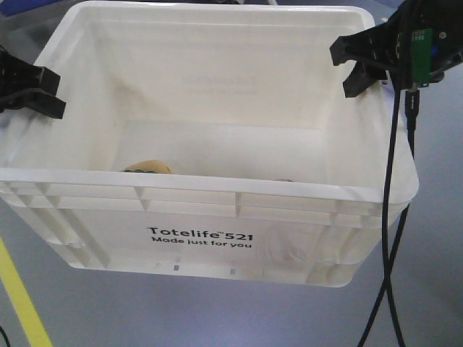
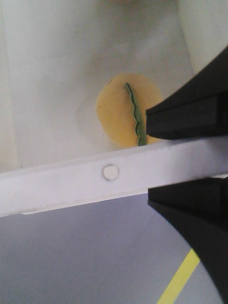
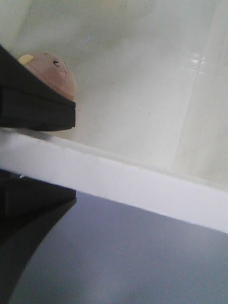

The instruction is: Place moving items into box and shelve

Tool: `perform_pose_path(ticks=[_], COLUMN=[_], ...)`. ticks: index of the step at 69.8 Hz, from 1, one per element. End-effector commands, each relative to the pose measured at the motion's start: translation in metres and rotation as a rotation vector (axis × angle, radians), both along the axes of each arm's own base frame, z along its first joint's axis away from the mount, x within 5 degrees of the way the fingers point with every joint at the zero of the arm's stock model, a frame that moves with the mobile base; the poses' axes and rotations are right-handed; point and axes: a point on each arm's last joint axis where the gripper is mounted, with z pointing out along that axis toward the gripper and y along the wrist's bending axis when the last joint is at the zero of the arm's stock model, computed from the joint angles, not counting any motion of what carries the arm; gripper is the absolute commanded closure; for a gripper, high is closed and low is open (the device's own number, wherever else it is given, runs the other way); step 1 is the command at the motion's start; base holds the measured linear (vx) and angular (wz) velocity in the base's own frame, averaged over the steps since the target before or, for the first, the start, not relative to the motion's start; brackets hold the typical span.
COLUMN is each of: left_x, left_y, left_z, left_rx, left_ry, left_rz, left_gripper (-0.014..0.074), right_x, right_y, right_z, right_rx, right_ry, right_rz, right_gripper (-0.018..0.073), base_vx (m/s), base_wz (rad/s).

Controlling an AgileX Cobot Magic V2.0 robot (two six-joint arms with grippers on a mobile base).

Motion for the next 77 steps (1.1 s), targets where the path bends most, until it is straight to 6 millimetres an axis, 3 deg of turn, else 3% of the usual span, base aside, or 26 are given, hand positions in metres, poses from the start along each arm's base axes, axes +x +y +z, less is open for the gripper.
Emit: perform_pose_path(ticks=[1,77], left_x=[-0.0052,-0.0052], left_y=[-0.0052,-0.0052], left_z=[0.0305,0.0305], left_rx=[-0.083,-0.083], left_ry=[-0.165,-0.166], left_rz=[0.002,0.003], left_gripper=[0.0613,0.0613], right_x=[-0.0094,-0.0111], right_y=[0.0014,0.001], right_z=[0.0338,0.0326], right_rx=[0.084,0.077], right_ry=[-0.171,-0.15], right_rz=[0.033,0.036], right_gripper=[0.0571,0.0571], base_vx=[0.13,0.23], base_wz=[0.6,0.67])
